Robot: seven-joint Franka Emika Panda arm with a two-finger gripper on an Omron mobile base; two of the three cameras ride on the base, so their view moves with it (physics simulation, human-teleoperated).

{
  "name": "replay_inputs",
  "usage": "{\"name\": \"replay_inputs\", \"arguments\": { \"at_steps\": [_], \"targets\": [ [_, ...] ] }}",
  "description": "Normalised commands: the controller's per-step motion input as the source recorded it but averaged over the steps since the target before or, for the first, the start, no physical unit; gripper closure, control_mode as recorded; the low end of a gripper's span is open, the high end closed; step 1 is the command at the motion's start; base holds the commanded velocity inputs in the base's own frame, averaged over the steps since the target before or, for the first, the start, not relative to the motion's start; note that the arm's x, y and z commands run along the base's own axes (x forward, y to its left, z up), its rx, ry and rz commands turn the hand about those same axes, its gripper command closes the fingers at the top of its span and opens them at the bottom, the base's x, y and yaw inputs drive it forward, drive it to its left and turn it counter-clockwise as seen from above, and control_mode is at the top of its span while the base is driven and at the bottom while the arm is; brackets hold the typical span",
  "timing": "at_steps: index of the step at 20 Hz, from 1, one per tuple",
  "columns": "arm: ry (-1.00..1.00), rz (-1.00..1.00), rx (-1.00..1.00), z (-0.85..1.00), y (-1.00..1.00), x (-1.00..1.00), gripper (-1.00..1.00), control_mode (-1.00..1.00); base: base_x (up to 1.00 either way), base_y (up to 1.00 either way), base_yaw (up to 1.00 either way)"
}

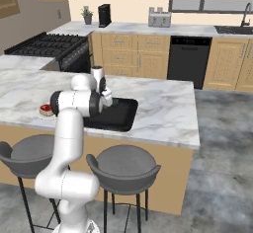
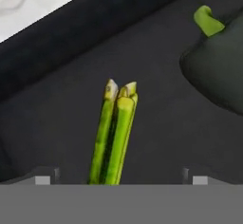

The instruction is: Create a steak meal by picking up the steak and asparagus from the tray and placing them on the plate. Leave the bell pepper on the tray.

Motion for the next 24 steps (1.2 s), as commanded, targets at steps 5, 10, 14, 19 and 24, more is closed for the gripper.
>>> {"name": "replay_inputs", "arguments": {
  "at_steps": [5, 10, 14, 19, 24],
  "targets": [
    [0.00, -0.02, 0.00, -0.29, 0.14, 0.34, -1.00, -1.00, 0.00, 0.00, 0.00],
    [0.00, -0.02, 0.00, -0.37, 0.01, 0.20, 1.00, -1.00, 0.00, 0.00, 0.00],
    [0.00, -0.09, 0.00, -0.52, -0.01, -0.02, 1.00, -1.00, 0.00, 0.00, 0.00],
    [-0.06, -0.12, 0.00, -0.51, -0.17, -0.55, 1.00, -1.00, 0.00, 0.00, 0.00],
    [-0.15, -0.09, 0.00, -0.19, -0.10, -0.90, 1.00, -1.00, 0.00, 0.00, 0.00]
  ]
}}
